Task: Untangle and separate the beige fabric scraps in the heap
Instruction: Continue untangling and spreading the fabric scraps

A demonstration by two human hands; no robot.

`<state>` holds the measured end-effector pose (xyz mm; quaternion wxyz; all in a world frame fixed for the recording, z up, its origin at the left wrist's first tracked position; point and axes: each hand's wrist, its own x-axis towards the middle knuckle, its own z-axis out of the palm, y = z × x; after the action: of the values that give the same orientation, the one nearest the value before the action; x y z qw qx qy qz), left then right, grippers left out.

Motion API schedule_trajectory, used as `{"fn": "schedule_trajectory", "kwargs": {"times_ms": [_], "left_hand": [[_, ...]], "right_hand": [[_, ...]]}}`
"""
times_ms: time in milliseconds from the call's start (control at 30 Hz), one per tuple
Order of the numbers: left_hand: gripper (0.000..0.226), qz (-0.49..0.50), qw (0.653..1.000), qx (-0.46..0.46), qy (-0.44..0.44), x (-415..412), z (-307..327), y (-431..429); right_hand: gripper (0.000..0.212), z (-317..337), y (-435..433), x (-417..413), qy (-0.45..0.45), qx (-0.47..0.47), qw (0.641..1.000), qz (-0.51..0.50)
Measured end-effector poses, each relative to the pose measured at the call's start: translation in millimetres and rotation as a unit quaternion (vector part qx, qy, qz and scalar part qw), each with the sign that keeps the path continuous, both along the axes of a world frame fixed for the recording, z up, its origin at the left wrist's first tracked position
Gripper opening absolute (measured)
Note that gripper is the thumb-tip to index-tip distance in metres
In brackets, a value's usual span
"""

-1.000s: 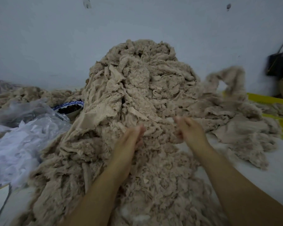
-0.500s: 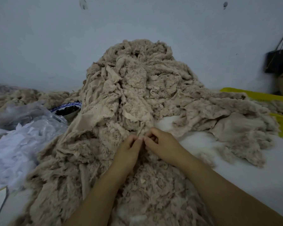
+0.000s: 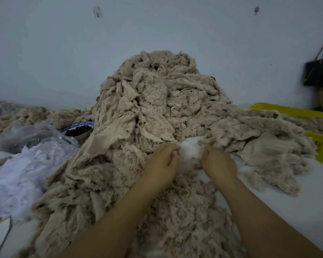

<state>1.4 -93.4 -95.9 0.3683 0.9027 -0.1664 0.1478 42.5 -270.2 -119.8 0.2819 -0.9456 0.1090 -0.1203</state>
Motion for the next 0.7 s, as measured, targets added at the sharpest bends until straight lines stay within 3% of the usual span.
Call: {"fn": "schedule_trajectory", "kwargs": {"times_ms": [100, 200, 267, 367, 433, 500, 600, 700], "left_hand": [[0.040, -0.037, 0.988, 0.139, 0.048, 22, 5, -16], [0.033, 0.069, 0.933, 0.338, 0.100, 35, -2, -23], [0.028, 0.147, 0.903, 0.401, 0.049, 42, 3, -35], [0.019, 0.121, 0.940, 0.318, -0.042, 65, 17, -68], [0.018, 0.068, 0.972, 0.222, 0.042, 80, 19, -88], [0.021, 0.023, 0.976, 0.186, 0.110, 90, 7, -103], [0.027, 0.009, 0.979, 0.152, 0.132, 100, -11, -120], [0.036, -0.008, 0.980, 0.132, 0.147, 111, -17, -129]], "right_hand": [[0.039, 2, -7, -2, 0.019, -0.031, 0.997, -0.062], [0.034, 7, -2, -7, -0.097, 0.012, 0.993, -0.064], [0.024, 11, 11, -3, -0.165, 0.077, 0.983, 0.002], [0.024, 23, 15, 18, -0.061, 0.210, 0.974, 0.062], [0.028, 23, -1, 36, 0.007, 0.225, 0.973, 0.052], [0.034, 19, -22, 50, 0.037, 0.211, 0.975, 0.065], [0.035, 19, -59, 70, 0.063, 0.247, 0.965, 0.057], [0.039, 24, -100, 89, 0.014, 0.269, 0.963, -0.021]]}}
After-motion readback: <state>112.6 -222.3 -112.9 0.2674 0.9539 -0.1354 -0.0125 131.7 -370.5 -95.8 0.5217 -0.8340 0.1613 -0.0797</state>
